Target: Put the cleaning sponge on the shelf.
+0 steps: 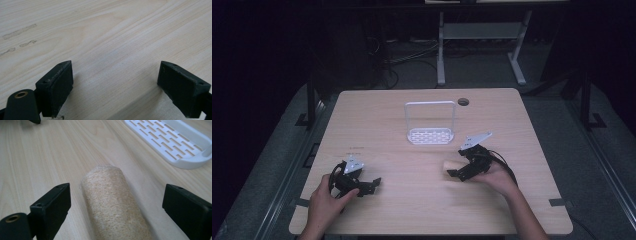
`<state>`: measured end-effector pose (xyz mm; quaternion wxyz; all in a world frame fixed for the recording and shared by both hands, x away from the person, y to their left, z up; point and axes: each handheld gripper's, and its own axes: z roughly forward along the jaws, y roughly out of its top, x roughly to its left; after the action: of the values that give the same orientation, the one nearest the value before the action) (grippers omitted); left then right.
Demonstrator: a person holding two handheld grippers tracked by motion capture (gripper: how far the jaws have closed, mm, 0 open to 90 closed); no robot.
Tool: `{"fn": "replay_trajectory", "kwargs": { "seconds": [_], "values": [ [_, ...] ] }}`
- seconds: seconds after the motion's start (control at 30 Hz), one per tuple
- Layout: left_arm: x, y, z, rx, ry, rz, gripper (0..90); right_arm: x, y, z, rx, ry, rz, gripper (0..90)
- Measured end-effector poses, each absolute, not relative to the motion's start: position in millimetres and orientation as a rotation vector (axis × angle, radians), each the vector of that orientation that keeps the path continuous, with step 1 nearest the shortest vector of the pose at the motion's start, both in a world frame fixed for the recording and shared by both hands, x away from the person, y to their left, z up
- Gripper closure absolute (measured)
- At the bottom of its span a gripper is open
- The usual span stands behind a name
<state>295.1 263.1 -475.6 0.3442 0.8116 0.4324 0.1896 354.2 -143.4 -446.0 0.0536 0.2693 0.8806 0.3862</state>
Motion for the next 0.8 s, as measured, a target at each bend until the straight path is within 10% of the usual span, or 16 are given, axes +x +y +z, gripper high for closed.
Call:
{"fn": "replay_trajectory", "kwargs": {
  "seconds": [0.8],
  "values": [
    [295, 263, -476, 2.109, 1.123, 0.492, 12.6, 355, -136, -460, 0.739, 2.733, 1.09, 17.1]
  ]
}}
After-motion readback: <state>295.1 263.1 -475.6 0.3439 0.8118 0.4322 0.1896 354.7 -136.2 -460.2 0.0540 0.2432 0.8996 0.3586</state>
